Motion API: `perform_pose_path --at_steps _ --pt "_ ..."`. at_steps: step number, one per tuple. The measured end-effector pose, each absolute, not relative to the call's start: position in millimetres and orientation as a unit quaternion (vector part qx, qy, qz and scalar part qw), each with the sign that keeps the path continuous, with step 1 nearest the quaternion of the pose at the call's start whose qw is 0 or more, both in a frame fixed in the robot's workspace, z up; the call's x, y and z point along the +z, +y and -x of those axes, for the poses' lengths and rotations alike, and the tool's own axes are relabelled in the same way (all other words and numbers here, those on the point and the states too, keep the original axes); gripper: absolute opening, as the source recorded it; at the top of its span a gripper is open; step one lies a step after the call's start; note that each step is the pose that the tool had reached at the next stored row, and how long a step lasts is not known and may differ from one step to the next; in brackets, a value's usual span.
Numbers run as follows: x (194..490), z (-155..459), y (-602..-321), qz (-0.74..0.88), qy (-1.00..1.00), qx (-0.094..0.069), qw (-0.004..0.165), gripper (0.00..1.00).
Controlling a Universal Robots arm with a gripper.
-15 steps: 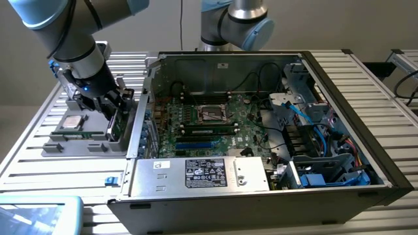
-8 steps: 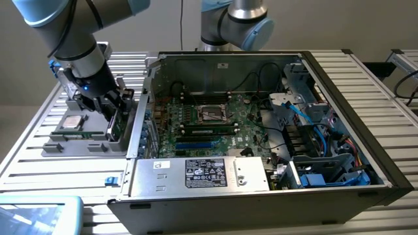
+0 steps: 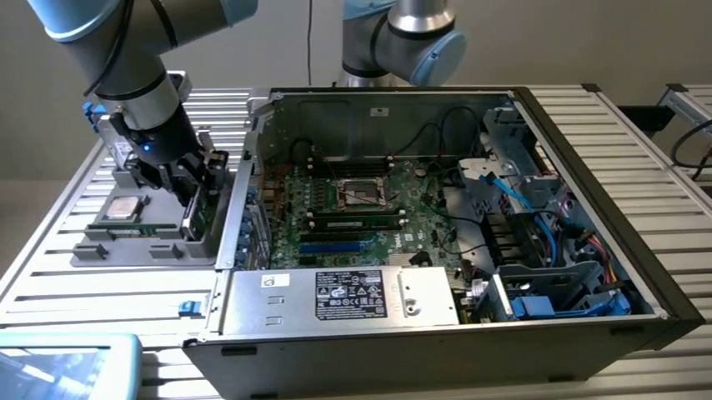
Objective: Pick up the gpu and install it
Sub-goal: 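Pick up the gpu and move the gpu toward the slot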
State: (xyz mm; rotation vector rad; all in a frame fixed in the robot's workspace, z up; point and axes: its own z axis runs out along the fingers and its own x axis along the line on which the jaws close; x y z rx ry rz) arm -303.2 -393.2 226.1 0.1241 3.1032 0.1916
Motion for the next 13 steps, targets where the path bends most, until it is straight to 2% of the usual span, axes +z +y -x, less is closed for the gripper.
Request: perform_pose_path --at_steps 5,6,8,9,10,13 --pt "226.1 302.2 -392.6 -0.04 0.997 0.061 0.015 0.49" --pt "226.1 301.8 -392.5 -0.04 0.997 0.061 0.015 0.47" --pt "226.0 301.5 -392.5 -0.04 0.997 0.06 0.015 0.35" --pt "226.1 301.5 -392.5 -0.04 0.997 0.06 0.015 0.35" --pt "226.1 301.5 -392.5 -0.04 0.997 0.06 0.015 0.29" --pt "226.0 301.4 -392.5 -0.04 0.997 0.06 0.015 0.28"
